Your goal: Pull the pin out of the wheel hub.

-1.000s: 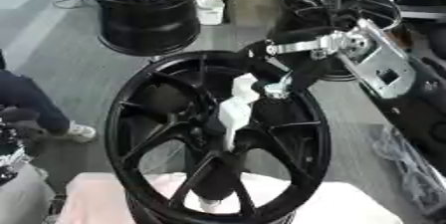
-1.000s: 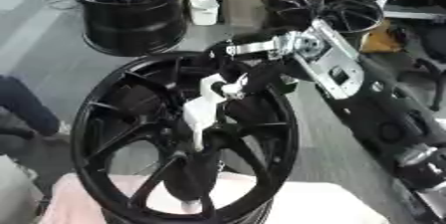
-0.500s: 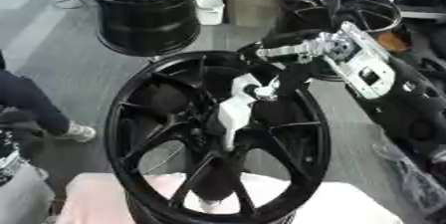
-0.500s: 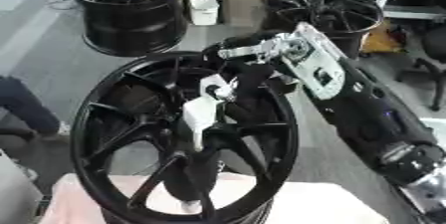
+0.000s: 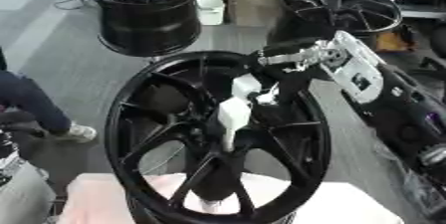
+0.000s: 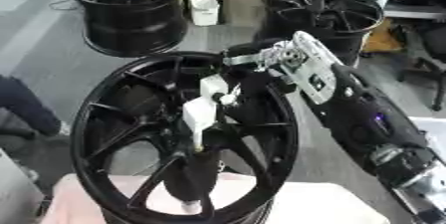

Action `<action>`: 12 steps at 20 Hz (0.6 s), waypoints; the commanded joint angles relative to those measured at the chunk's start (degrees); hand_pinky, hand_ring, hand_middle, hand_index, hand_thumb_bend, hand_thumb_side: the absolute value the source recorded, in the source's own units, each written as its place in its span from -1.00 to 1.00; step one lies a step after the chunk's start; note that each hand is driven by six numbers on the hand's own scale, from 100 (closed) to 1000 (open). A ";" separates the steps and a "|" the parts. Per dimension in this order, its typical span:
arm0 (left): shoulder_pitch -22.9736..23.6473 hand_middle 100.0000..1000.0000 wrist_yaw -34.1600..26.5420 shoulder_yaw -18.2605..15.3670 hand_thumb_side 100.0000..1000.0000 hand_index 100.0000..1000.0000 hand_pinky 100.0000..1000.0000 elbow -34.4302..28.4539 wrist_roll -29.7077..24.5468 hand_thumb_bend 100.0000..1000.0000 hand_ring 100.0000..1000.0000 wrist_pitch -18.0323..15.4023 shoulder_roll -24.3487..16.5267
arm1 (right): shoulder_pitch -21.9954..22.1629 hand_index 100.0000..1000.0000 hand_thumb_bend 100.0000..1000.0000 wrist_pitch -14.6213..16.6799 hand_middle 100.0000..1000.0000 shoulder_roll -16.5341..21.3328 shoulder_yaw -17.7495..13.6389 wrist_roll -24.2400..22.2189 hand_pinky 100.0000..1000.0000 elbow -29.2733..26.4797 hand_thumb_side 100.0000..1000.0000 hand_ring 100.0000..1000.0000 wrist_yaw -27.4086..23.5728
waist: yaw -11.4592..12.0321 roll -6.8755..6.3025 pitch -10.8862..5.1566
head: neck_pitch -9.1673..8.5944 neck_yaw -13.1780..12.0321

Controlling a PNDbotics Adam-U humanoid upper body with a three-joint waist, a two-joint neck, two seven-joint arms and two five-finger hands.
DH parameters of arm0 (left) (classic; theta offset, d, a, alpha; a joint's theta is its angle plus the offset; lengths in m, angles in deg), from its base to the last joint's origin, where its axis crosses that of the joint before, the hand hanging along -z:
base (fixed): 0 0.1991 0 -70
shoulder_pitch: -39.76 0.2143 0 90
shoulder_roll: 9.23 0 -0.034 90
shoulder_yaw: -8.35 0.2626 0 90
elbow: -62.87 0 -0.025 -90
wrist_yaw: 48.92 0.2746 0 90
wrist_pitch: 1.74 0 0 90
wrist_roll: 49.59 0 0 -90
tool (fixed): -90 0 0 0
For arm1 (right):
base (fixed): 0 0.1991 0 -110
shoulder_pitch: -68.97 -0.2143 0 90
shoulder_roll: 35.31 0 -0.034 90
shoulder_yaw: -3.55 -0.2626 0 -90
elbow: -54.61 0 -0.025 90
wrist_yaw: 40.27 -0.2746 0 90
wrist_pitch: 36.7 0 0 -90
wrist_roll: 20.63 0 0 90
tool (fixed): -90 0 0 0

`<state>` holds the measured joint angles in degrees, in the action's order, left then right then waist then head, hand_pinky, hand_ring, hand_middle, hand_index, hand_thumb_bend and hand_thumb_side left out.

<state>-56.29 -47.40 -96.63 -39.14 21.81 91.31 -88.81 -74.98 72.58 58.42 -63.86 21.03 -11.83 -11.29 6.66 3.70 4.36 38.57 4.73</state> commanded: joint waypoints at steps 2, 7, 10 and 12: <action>-0.71 0.31 -0.22 0.22 -0.31 0.43 -0.19 -0.58 -0.22 0.56 -0.04 -0.12 -0.71 | -1.07 0.77 -0.88 4.49 0.62 0.24 -0.92 -3.63 0.75 0.37 -0.07 0.90 1.55 | 0.12 -0.39 -0.44 | -0.74 0.25; -0.73 0.31 -0.21 0.20 -0.31 0.43 -0.19 -0.58 -0.32 0.56 -0.04 -0.11 -0.63 | -0.84 0.50 -0.95 4.95 0.28 -0.38 -1.34 -3.57 0.69 0.56 -0.27 0.78 1.48 | 0.29 -0.39 -0.39 | -0.85 0.30; -0.72 0.31 -0.21 0.20 -0.31 0.43 -0.19 -0.57 -0.38 0.56 -0.04 -0.08 -0.60 | -0.97 0.35 -1.00 4.41 0.08 -0.45 -1.91 -2.41 0.63 0.15 -0.41 0.68 0.12 | 0.35 -0.35 -0.41 | -0.89 0.31; -0.72 0.31 -0.20 0.23 -0.31 0.43 -0.19 -0.55 -0.45 0.56 -0.04 -0.06 -0.57 | -1.14 0.29 -1.00 4.00 0.01 -0.46 -2.05 -1.31 0.61 -0.04 -0.51 0.64 -0.27 | 0.40 -0.32 -0.44 | -0.92 0.37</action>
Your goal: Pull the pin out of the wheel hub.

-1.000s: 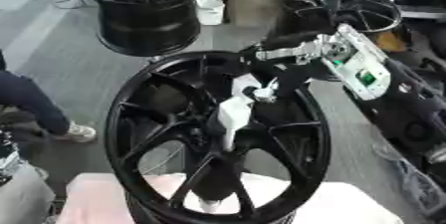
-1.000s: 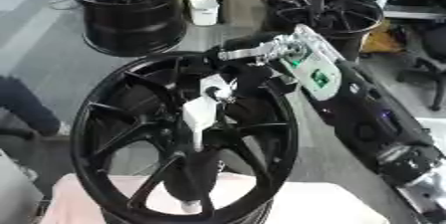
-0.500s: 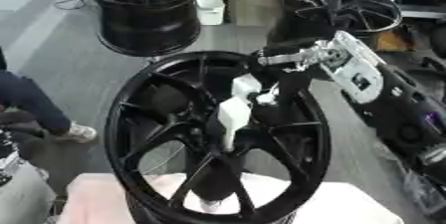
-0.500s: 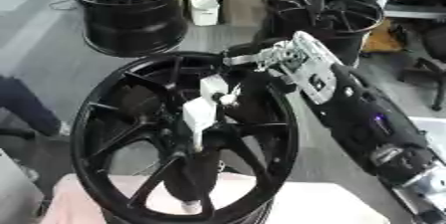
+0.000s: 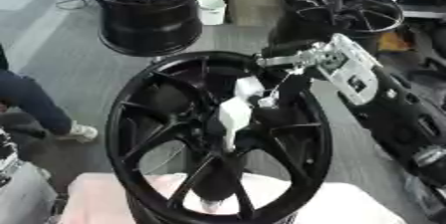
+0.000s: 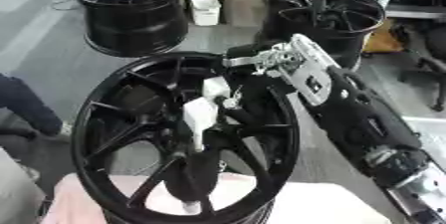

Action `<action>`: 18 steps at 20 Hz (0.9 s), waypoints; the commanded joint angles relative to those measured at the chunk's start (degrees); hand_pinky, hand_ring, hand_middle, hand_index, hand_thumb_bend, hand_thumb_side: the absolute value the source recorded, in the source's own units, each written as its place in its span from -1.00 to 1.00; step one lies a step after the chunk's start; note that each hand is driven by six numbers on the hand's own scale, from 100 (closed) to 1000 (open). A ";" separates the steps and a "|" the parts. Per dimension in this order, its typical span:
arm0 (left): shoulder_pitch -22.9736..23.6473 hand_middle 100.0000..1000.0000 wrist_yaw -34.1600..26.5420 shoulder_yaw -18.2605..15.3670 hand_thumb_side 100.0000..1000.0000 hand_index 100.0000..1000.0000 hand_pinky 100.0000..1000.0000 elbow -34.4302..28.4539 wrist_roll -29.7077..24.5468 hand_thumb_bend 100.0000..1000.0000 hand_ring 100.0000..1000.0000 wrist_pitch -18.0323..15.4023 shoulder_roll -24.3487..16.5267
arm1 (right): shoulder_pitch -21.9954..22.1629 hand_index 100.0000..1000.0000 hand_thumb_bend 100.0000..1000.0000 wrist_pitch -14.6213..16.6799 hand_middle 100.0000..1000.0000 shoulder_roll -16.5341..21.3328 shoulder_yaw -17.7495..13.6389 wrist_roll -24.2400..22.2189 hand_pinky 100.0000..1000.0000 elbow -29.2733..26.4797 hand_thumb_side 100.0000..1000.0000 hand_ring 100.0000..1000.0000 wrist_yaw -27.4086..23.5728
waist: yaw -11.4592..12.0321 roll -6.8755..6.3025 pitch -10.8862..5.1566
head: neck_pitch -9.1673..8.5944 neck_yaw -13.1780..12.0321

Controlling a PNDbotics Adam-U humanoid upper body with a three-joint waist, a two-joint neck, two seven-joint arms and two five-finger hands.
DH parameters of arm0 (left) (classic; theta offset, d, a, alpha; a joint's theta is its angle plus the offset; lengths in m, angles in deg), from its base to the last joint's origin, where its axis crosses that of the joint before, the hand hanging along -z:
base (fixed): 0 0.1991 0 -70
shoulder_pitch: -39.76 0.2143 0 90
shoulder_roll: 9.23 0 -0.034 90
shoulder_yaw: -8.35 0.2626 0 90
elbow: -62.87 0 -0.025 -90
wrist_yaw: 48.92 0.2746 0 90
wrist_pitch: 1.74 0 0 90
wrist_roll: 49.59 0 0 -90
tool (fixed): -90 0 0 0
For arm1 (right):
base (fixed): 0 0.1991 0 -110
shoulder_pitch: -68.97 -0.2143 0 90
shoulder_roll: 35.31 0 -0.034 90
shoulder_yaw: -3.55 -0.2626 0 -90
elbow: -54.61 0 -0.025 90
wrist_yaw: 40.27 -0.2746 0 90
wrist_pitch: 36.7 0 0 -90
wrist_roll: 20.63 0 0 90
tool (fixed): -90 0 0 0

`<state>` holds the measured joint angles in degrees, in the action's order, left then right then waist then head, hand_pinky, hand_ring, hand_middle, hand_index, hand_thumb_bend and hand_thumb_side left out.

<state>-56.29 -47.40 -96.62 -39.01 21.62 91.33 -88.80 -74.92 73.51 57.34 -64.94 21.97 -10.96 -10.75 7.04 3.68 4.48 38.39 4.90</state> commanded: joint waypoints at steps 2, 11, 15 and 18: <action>-0.69 0.31 -0.18 0.21 -0.31 0.43 -0.19 -0.67 -0.29 0.56 -0.04 -0.05 -0.57 | -1.49 0.24 -1.00 2.68 -0.05 0.64 -1.29 -1.31 0.59 -1.06 -0.58 0.58 -0.99 | 0.04 -0.29 -0.59 | -0.73 0.21; -0.21 0.31 -0.04 -0.16 -0.31 0.43 -0.19 -0.60 -0.04 0.56 -0.04 0.12 -0.96 | -6.27 0.20 -1.00 -0.70 -0.10 6.37 -7.36 3.22 0.56 -3.23 -1.00 0.53 -7.33 | -1.13 0.24 -1.17 | -0.35 -0.89; 0.24 0.31 0.22 -0.63 -0.31 0.43 -0.19 -0.64 0.41 0.56 -0.04 0.19 -1.52 | -5.44 0.19 -1.00 -3.24 -0.12 14.74 -14.08 9.78 0.55 -6.28 -1.00 0.51 -12.25 | -2.70 0.71 -1.38 | -0.04 -2.11; 0.40 0.30 0.31 -0.97 -0.31 0.43 -0.19 -0.70 0.76 0.56 -0.04 0.25 -1.74 | 0.36 0.19 -1.00 -6.30 -0.13 22.68 -22.10 19.54 0.51 -8.19 -1.00 0.50 -12.80 | -3.84 0.86 -1.46 | 0.01 -2.50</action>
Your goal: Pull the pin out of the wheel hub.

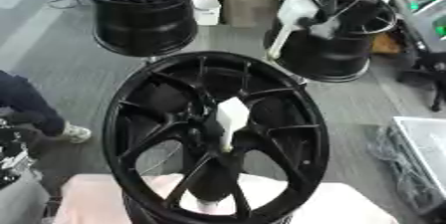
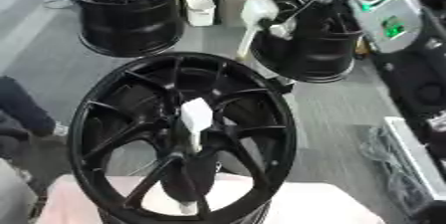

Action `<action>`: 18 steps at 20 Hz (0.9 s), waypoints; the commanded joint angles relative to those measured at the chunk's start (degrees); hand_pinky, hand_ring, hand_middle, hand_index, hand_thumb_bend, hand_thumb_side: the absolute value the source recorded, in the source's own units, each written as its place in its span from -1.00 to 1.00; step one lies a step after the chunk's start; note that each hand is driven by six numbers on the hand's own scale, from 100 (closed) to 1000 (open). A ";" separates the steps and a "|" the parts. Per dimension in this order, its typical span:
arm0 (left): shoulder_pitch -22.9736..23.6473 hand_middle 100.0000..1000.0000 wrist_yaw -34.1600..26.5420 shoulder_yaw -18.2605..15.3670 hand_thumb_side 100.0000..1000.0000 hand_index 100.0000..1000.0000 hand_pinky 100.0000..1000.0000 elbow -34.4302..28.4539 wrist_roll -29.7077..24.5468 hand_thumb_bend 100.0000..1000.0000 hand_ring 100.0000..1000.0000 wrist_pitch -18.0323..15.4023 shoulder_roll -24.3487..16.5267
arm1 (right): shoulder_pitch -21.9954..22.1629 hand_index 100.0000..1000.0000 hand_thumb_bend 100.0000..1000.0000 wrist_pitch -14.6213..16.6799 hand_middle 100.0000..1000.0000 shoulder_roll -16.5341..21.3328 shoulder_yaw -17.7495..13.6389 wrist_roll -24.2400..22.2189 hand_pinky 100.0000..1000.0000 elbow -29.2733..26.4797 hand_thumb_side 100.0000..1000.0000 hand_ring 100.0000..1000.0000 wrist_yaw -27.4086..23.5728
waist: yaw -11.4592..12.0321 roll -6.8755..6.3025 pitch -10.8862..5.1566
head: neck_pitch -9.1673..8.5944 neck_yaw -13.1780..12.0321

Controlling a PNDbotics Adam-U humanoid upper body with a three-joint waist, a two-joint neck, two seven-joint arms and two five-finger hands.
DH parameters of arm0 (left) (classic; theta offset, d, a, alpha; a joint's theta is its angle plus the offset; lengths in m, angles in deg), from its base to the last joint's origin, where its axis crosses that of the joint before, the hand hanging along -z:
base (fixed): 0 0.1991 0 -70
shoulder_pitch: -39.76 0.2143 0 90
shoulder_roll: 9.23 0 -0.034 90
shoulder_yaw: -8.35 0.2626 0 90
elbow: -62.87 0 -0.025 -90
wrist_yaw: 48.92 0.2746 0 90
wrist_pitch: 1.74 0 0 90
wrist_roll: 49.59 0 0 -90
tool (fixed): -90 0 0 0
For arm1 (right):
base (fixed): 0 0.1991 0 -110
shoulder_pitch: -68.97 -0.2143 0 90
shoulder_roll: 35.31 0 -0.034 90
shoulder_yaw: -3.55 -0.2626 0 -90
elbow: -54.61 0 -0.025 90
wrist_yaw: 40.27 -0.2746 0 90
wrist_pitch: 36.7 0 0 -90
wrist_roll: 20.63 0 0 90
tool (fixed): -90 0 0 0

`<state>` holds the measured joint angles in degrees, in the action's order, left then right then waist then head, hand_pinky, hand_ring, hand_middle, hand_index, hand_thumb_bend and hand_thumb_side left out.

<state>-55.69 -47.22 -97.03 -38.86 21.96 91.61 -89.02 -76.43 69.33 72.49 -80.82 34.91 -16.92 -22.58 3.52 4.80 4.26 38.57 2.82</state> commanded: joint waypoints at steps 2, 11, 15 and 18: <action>0.02 0.30 0.14 -0.85 -0.31 0.42 -0.19 -0.88 0.73 0.56 -0.04 0.02 -1.56 | 9.37 0.21 -1.00 -5.48 -0.12 11.81 -13.13 15.51 0.48 -2.66 -1.00 0.50 -0.70 | -0.91 -0.22 -1.31 | -0.25 -0.75; -0.27 0.31 0.45 -1.38 -0.31 0.42 -0.19 -1.10 1.29 0.55 -0.04 0.25 -1.46 | 43.03 0.99 -1.00 -19.98 0.86 3.79 -28.34 46.58 0.53 11.39 -0.04 0.80 -4.37 | -2.81 -0.05 -0.38 | -1.38 -1.05; -0.32 0.31 0.46 -1.43 -0.31 0.42 -0.19 -1.18 1.33 0.55 -0.04 0.13 -1.24 | 49.30 1.00 -1.00 -19.80 0.88 -3.89 -28.35 48.04 0.51 15.63 0.42 0.79 -10.50 | -2.72 -0.63 -0.04 | -1.25 -0.92; -0.35 0.31 0.36 -1.44 -0.31 0.42 -0.19 -1.22 1.36 0.55 -0.04 0.01 -1.17 | 51.52 1.00 -1.00 -18.37 0.86 -7.62 -28.02 49.27 0.50 14.79 0.44 0.78 -12.71 | -2.57 -0.94 0.03 | -1.06 -0.76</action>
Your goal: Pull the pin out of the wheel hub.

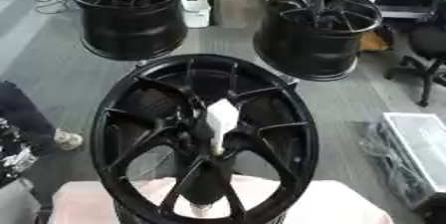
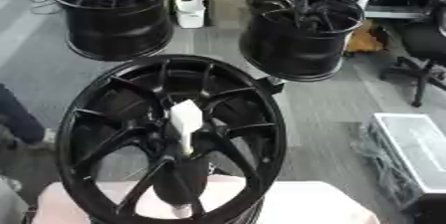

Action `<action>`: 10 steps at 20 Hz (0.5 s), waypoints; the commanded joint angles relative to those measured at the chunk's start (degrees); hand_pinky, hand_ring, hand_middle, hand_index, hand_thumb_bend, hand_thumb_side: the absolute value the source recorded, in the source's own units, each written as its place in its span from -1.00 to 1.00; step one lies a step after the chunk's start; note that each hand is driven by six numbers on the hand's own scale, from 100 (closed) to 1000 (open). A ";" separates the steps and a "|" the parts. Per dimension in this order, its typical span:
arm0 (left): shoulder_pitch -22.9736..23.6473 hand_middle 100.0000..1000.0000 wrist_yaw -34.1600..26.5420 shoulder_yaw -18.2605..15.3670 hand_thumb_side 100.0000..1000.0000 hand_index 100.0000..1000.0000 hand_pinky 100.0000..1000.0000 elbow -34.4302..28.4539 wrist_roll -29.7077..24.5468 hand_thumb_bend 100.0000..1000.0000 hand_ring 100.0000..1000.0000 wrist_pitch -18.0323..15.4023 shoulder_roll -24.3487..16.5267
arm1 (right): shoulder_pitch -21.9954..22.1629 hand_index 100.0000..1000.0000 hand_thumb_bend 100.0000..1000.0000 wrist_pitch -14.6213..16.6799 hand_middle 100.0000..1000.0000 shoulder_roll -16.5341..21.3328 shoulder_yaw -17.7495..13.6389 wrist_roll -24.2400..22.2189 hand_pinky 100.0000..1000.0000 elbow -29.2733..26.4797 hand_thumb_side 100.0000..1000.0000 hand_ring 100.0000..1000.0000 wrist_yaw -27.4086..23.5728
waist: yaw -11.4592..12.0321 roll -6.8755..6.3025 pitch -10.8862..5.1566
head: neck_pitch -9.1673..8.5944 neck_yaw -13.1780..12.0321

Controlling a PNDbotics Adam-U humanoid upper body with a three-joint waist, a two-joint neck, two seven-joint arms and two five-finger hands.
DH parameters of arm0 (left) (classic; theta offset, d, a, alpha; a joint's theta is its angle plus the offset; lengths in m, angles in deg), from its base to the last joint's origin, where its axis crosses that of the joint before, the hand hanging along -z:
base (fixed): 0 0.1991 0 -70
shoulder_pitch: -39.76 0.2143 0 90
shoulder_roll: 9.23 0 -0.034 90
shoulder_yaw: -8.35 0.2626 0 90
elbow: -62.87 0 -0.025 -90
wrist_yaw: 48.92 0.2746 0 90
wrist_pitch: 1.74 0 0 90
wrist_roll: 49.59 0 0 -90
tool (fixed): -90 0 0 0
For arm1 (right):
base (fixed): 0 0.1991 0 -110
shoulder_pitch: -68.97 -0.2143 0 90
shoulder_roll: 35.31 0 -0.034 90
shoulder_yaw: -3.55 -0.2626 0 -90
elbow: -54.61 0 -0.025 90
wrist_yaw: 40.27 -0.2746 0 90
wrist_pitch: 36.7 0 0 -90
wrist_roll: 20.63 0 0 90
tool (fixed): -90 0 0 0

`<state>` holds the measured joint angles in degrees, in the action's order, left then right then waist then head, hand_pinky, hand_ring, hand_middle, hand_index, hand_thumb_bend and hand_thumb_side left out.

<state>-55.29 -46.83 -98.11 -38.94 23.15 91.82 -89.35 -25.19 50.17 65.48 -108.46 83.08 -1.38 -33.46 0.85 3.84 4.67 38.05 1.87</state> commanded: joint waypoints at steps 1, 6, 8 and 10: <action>-0.76 0.31 -0.06 -0.37 -0.30 0.42 -0.19 -1.13 0.17 0.55 -0.04 -0.21 -0.82 | 0.64 1.00 -1.00 1.07 0.85 -1.41 -0.41 1.42 0.49 -1.71 0.42 0.78 -1.80 | 0.10 -0.02 -0.38 | -0.52 0.25; -0.86 0.31 -0.08 -0.40 -0.30 0.42 -0.18 -1.09 0.14 0.54 -0.04 -0.11 -0.47 | 0.77 0.98 -1.00 1.18 0.81 -4.47 -1.84 2.83 0.46 -11.59 0.30 0.75 1.06 | -0.11 -0.05 -0.39 | -0.66 0.27; -0.84 0.31 -0.09 -0.48 -0.31 0.42 -0.18 -1.10 0.21 0.54 -0.04 -0.06 -0.39 | 0.56 0.98 -1.00 0.77 0.80 -5.79 -2.32 3.16 0.45 -16.60 0.27 0.75 2.28 | -0.16 -0.10 -0.40 | -0.71 0.29; -0.83 0.31 -0.12 -0.51 -0.30 0.42 -0.18 -1.12 0.24 0.56 -0.04 -0.05 -0.28 | 0.45 0.97 -1.00 0.40 0.78 -7.30 -2.34 2.95 0.44 -21.99 0.31 0.73 3.62 | -0.21 -0.24 -0.40 | -0.75 0.21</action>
<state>-55.34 -46.83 -98.15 -38.98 23.26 91.79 -89.24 -24.14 50.85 57.47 -110.11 85.89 -19.41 -30.88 0.75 3.70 4.67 38.06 2.09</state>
